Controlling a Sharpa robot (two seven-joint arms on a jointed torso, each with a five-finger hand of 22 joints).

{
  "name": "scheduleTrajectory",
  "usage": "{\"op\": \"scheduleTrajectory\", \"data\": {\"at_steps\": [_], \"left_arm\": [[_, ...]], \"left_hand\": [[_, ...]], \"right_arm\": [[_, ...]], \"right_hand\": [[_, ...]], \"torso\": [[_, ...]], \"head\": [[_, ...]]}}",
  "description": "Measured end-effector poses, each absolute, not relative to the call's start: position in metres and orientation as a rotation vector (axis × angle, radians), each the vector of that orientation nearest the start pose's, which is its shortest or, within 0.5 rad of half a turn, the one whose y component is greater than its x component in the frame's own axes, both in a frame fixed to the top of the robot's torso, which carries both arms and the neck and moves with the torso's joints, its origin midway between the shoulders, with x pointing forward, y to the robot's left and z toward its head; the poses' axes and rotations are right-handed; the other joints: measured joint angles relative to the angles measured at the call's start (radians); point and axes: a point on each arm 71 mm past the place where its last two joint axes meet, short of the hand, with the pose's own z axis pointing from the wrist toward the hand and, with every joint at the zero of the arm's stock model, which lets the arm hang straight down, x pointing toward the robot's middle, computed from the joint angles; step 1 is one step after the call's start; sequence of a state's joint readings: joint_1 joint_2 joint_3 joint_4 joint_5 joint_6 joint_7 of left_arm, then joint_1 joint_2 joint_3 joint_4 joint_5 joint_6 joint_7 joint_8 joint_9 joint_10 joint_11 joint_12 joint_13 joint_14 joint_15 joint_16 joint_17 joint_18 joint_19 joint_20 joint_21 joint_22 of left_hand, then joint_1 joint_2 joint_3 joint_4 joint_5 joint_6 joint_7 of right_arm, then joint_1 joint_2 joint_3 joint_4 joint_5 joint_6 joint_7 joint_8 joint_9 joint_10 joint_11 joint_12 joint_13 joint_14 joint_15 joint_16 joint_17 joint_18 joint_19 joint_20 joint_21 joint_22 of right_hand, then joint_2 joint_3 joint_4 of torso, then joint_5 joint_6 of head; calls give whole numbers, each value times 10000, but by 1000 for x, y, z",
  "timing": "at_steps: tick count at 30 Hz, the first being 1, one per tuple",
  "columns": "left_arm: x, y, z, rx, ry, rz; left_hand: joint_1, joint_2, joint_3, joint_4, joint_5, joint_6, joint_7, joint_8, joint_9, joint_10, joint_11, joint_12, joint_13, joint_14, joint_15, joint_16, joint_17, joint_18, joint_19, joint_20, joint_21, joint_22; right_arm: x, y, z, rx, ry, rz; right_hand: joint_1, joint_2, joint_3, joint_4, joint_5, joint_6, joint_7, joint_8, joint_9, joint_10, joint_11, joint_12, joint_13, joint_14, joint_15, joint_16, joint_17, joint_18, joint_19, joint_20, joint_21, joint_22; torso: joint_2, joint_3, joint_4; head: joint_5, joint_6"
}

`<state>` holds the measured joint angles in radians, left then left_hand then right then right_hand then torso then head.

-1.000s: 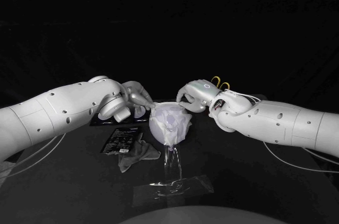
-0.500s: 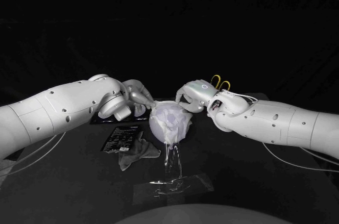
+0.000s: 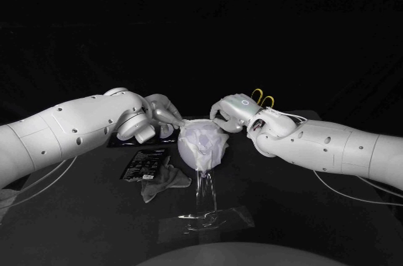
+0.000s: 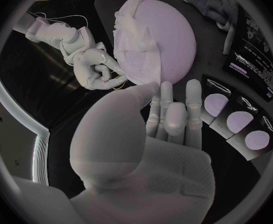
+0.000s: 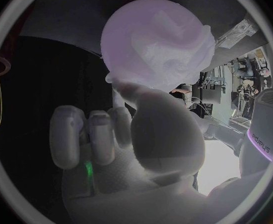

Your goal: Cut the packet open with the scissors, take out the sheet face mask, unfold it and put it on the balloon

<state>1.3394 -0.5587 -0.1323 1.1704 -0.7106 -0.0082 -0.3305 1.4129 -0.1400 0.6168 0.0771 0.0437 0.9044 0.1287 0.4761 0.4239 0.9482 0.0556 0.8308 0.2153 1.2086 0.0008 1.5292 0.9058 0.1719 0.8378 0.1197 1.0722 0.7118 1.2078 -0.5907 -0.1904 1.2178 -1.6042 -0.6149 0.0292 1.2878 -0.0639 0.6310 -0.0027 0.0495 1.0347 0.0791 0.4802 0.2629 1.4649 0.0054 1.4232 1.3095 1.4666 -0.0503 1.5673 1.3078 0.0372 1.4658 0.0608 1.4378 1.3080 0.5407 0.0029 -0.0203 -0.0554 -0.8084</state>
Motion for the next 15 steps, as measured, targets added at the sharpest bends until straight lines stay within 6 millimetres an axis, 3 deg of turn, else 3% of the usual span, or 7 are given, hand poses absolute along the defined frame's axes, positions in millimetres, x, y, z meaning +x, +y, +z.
{"op": "scheduleTrajectory", "data": {"at_steps": [15], "left_arm": [[551,165,-192,-4927,21570,-7247]], "left_hand": [[-531,-284,-351,351,11,-115,19,-510,-162,-139,105,238,144,-44,69,53,7,-14,-87,88,0,-32]], "right_arm": [[529,-152,-230,-1601,15702,6213]], "right_hand": [[-77,74,208,-154,-39,-77,-29,0,0,-2,-1,86,-23,0,-71,-6,3,0,-14,-90,-1,-6]], "torso": [[3,-5,-2]], "head": [[2,-44]]}}
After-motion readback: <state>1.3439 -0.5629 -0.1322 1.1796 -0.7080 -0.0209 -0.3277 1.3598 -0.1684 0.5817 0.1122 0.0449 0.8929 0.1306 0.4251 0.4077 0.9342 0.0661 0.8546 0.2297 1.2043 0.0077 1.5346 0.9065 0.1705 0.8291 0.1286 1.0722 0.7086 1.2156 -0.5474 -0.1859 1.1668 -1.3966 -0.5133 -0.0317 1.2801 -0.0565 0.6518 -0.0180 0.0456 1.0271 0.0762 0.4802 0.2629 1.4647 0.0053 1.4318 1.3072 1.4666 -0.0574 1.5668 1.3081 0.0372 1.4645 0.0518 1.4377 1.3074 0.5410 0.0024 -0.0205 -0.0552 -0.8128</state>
